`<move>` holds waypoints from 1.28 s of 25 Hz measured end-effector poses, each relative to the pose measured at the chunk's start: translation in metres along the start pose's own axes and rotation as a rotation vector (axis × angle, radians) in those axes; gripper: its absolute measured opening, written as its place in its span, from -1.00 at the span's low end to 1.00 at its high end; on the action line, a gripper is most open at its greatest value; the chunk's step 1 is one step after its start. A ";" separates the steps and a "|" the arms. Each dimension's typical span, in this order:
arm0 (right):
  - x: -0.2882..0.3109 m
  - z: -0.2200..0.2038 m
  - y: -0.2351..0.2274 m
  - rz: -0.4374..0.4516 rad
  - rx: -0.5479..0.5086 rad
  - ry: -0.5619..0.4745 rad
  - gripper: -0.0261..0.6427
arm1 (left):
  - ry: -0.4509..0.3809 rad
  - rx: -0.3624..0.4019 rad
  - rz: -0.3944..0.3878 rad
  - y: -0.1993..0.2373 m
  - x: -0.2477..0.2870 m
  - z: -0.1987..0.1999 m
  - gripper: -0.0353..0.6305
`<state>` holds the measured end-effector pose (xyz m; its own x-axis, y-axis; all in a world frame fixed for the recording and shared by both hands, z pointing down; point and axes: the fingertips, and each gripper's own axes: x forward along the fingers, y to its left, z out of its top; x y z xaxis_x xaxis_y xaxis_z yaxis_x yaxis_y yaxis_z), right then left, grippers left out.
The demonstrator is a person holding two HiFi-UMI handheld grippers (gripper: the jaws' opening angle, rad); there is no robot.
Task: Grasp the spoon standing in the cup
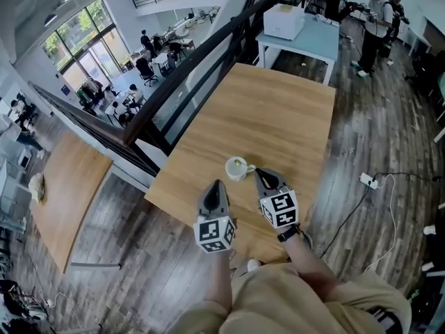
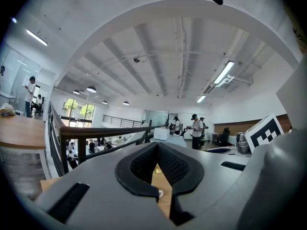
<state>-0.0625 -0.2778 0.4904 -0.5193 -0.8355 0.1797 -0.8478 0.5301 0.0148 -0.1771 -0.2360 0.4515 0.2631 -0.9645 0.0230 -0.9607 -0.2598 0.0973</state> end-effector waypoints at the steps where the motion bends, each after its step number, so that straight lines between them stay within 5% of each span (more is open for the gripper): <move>1: -0.004 0.005 -0.001 -0.003 -0.001 -0.016 -0.87 | -0.006 0.006 -0.003 -0.002 -0.003 0.005 -0.86; 16: -0.063 0.082 0.006 -0.029 -0.051 -0.193 -0.87 | -0.112 0.082 -0.027 -0.023 -0.035 0.060 -0.86; 32: -0.070 0.084 0.005 -0.030 -0.062 -0.200 -0.87 | -0.111 0.086 -0.038 -0.035 -0.032 0.060 -0.86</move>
<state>-0.0389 -0.2289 0.3951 -0.5100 -0.8599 -0.0207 -0.8583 0.5071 0.0786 -0.1568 -0.1990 0.3871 0.2928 -0.9520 -0.0895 -0.9555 -0.2948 0.0100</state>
